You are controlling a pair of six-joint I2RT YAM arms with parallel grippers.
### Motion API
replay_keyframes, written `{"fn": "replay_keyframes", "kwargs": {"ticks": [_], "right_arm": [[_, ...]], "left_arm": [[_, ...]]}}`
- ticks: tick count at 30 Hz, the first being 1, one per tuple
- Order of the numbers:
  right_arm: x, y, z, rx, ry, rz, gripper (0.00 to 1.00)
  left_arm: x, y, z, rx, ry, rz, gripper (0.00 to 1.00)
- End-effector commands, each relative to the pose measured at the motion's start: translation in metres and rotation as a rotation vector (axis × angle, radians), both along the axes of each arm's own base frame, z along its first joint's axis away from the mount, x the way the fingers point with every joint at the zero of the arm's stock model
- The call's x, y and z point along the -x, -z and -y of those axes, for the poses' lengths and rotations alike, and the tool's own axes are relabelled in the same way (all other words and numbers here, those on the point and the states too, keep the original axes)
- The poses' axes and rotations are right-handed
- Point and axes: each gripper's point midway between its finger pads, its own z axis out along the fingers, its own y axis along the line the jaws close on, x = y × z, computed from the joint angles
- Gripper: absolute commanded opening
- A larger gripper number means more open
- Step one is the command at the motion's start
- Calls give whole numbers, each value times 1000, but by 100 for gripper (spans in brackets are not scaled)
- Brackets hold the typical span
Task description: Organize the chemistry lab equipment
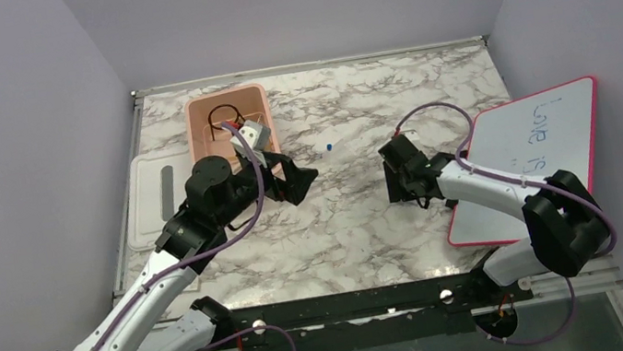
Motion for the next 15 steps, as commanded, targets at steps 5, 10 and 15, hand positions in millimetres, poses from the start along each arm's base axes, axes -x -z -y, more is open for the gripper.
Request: {"fn": "replay_keyframes", "kwargs": {"ticks": [5, 10, 15], "right_arm": [[-2, 11, -11, -50, -50, -40, 60], [3, 24, -12, -49, -46, -87, 64], [8, 29, -17, -70, -62, -123, 60]], "left_arm": [[-2, 3, 7, 7, 25, -2, 95], [-5, 9, 8, -10, 21, -19, 95], [-9, 13, 5, -19, -5, -27, 94]]}}
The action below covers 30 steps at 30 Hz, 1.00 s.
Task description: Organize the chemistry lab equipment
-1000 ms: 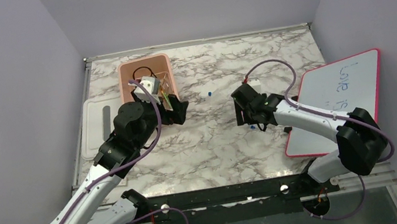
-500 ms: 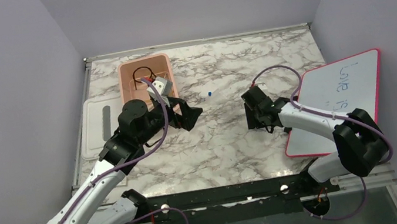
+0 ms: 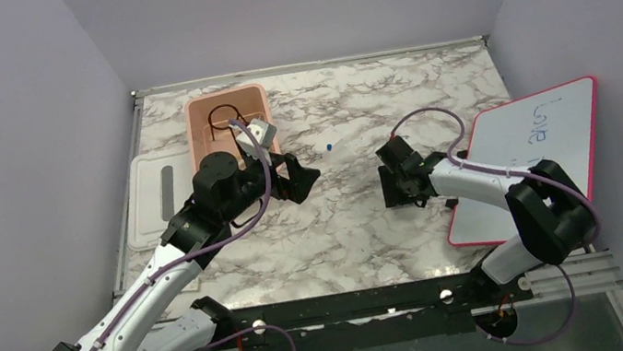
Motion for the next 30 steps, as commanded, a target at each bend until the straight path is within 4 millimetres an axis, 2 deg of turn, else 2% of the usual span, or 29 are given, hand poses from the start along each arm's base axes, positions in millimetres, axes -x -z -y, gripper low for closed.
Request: {"fn": "replay_keyframes", "kwargs": {"ticks": [1, 6, 12, 15, 19, 25, 30], "right_arm": [[4, 6, -9, -50, -17, -39, 56], [5, 3, -14, -74, -10, -51, 38], [4, 8, -12, -56, 16, -63, 25], [3, 10, -10, -45, 23, -67, 25], [1, 5, -6, -21, 34, -57, 38], [1, -11, -5, -67, 58, 9, 65], [6, -9, 3, -48, 82, 13, 75]], "left_arm": [[-5, -1, -1, 6, -19, 8, 93], [-5, 1, 0, 4, -19, 0, 93], [-4, 4, 4, -4, 7, -11, 92], [-4, 5, 5, -5, 8, -16, 91], [-5, 5, 4, -7, 4, -16, 91], [-5, 6, 4, -9, 2, -21, 91], [-5, 7, 4, -9, 3, -22, 91]]}}
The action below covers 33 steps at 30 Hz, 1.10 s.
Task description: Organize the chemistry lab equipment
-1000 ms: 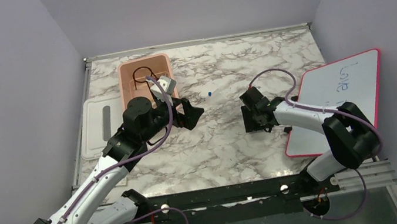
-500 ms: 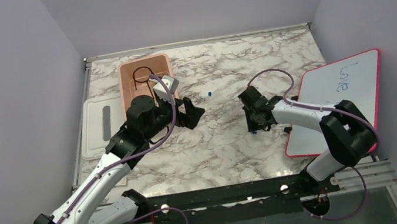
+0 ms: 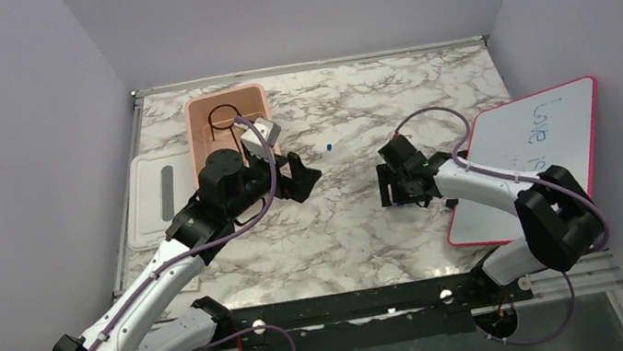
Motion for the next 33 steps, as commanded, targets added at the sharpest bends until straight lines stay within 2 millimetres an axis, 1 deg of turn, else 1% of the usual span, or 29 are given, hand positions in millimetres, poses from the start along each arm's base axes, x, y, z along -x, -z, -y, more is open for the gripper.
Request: {"fn": "replay_keyframes", "kwargs": {"ticks": [1, 5, 9, 12, 16, 18, 19, 21, 24, 25, 27, 29, 31, 33], "right_arm": [[4, 2, 13, 33, 53, 6, 77], [9, 8, 20, 60, 69, -9, 84], [9, 11, 22, 70, 77, -13, 87], [13, 13, 23, 70, 101, -36, 88], [31, 14, 22, 39, 152, -108, 85], [40, 11, 18, -1, 179, -137, 84], [42, 8, 14, -26, 177, -143, 83], [44, 5, 14, -42, 198, -141, 82], [46, 7, 15, -38, 201, -146, 76], [48, 9, 16, -29, 199, -157, 71], [50, 13, 17, -21, 195, -175, 59], [52, 18, 15, -25, 177, -187, 49], [51, 19, 12, -28, 137, -191, 41], [50, 20, 10, -28, 102, -196, 37]], "left_arm": [[0, -5, 1, 15, 4, 8, 91], [-1, -5, 1, 17, 3, 5, 91], [-1, -5, 1, 16, 4, 4, 91], [0, -5, 1, 17, 5, 5, 91], [0, -6, 0, 15, 0, 9, 91], [-1, -7, -1, 18, -5, 11, 91], [-1, -8, 0, 21, -4, 12, 91], [0, -8, -1, 22, -5, 14, 91], [0, -9, -2, 23, -11, 18, 91], [0, -10, -3, 23, -13, 20, 91], [0, -10, -4, 23, -16, 24, 91], [-1, -10, -4, 22, -17, 24, 91], [-1, -10, -3, 22, -17, 22, 91], [-1, -10, -3, 22, -14, 22, 91]]}}
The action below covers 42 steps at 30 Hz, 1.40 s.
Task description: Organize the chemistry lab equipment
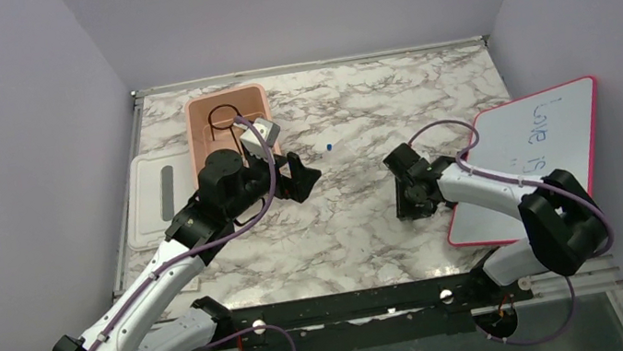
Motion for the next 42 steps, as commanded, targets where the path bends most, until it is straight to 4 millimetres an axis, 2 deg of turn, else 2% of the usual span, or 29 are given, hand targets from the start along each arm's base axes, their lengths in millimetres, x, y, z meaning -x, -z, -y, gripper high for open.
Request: {"fn": "replay_keyframes", "kwargs": {"ticks": [1, 5, 9, 10, 13, 17, 20, 25, 29, 31, 35, 39, 42], "right_arm": [[6, 7, -2, -5, -56, -44, 36], [-2, 7, -8, -20, -99, -21, 32], [-12, 9, -10, -11, -137, 10, 21], [-15, 8, -10, -7, -145, 25, 16], [-27, -6, -17, -29, -180, 87, 12], [-45, -52, -40, -160, -233, 256, 12], [-54, -95, -57, -279, -283, 414, 12], [-54, -169, -81, -485, -371, 662, 13], [-43, -224, -100, -682, -430, 819, 13], [-36, -244, -109, -784, -454, 864, 13], [-23, -271, -122, -935, -494, 901, 13], [-17, -279, -129, -1018, -509, 891, 13], [-14, -284, -132, -1067, -514, 888, 13]], "left_arm": [[-1, -9, -3, 18, -12, 21, 91], [-1, -8, -2, 18, -11, 20, 91], [-1, -7, -2, 17, -9, 15, 91], [-1, -7, -1, 17, -8, 14, 91], [-1, -5, 1, 15, 1, 9, 91], [-1, -2, 4, 16, 14, -2, 91], [1, 0, 9, 29, 38, -19, 91], [10, -1, 27, 134, 103, -82, 90], [13, -9, 46, 275, 162, -137, 85], [16, -10, 56, 330, 201, -179, 81], [19, -7, 80, 369, 254, -255, 74], [24, -8, 95, 387, 288, -264, 69], [24, -8, 100, 391, 298, -269, 61]]}}
